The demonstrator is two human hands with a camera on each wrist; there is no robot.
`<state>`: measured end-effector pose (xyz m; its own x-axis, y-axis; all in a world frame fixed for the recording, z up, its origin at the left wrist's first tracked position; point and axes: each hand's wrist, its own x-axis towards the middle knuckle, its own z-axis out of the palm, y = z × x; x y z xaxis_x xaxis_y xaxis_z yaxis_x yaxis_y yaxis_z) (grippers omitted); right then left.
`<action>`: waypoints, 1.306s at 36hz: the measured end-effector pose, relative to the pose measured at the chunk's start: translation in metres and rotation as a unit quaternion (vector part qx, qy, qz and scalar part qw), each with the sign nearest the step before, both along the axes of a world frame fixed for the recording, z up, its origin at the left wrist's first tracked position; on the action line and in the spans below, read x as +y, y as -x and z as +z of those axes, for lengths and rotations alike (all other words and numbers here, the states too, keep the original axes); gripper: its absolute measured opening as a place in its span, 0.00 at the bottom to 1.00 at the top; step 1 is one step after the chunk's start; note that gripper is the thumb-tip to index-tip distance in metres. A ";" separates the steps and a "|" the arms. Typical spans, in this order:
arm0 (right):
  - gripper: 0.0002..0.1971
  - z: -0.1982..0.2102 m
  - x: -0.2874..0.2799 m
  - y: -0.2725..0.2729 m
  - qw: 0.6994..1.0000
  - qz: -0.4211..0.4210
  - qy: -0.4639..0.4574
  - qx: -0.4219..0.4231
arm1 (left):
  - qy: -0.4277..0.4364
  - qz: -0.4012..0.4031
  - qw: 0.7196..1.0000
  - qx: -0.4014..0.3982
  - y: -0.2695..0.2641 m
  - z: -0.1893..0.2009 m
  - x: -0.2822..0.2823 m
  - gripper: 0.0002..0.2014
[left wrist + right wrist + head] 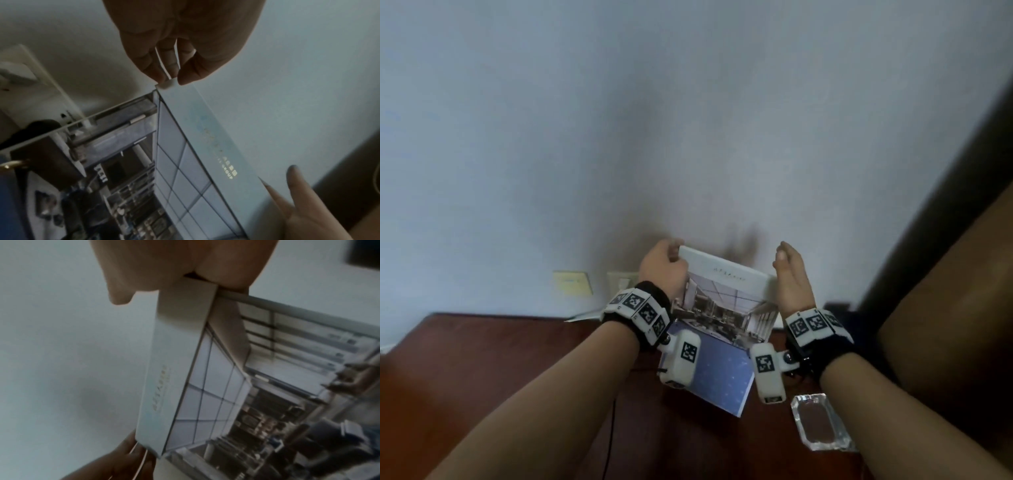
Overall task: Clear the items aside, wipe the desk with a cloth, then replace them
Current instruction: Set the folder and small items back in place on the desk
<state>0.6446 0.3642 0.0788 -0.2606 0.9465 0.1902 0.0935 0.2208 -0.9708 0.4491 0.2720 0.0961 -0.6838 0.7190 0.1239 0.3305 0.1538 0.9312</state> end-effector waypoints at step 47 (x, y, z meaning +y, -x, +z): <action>0.38 -0.022 -0.002 0.034 0.924 0.122 0.352 -0.083 | 0.183 -0.135 0.974 -0.012 0.072 -0.033 -0.049 0.12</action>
